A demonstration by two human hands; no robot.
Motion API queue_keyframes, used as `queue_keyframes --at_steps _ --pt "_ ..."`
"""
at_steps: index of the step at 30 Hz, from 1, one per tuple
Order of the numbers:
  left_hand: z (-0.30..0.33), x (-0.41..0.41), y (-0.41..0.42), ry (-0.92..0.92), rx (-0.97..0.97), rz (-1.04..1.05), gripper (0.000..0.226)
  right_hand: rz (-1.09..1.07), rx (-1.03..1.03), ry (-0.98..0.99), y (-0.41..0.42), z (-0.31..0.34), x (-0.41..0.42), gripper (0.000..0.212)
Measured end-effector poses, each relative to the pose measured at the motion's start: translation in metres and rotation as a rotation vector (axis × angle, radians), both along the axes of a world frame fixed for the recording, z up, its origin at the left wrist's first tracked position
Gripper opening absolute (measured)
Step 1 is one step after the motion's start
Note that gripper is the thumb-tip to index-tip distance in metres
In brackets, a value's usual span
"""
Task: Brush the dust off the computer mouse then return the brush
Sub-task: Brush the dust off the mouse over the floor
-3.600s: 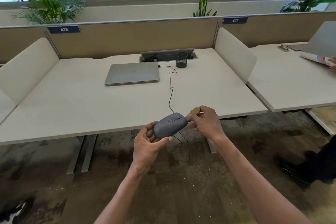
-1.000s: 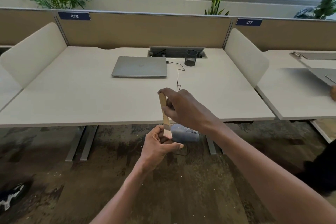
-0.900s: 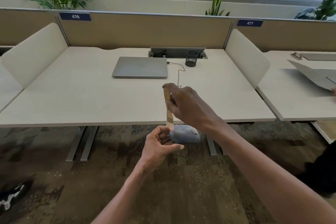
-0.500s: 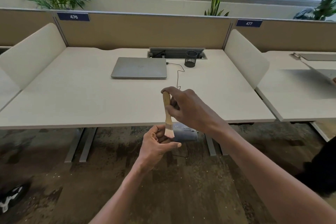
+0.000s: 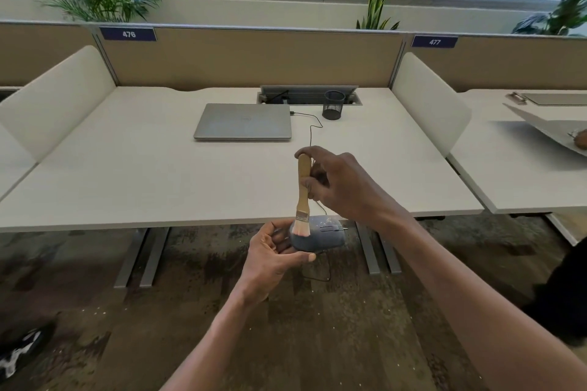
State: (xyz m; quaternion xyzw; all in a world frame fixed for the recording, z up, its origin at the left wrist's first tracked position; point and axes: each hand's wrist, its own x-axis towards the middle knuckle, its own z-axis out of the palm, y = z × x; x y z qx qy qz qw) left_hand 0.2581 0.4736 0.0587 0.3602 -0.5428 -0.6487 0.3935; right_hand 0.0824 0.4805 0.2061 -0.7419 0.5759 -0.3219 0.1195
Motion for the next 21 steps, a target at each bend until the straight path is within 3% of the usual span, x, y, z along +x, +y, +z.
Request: queue_keyframes --at_steps 9,16,21 --pt "-0.001 -0.002 0.003 0.003 0.010 -0.008 0.077 -0.128 -0.089 -0.053 -0.007 0.001 -0.001 0.039" --pt "-0.005 -0.001 0.004 0.011 0.010 -0.019 0.070 -0.229 0.065 -0.067 -0.011 -0.006 0.002 0.019" --pt "-0.006 0.001 0.005 0.036 0.025 -0.020 0.080 -0.310 0.034 0.060 -0.010 -0.002 -0.005 0.019"
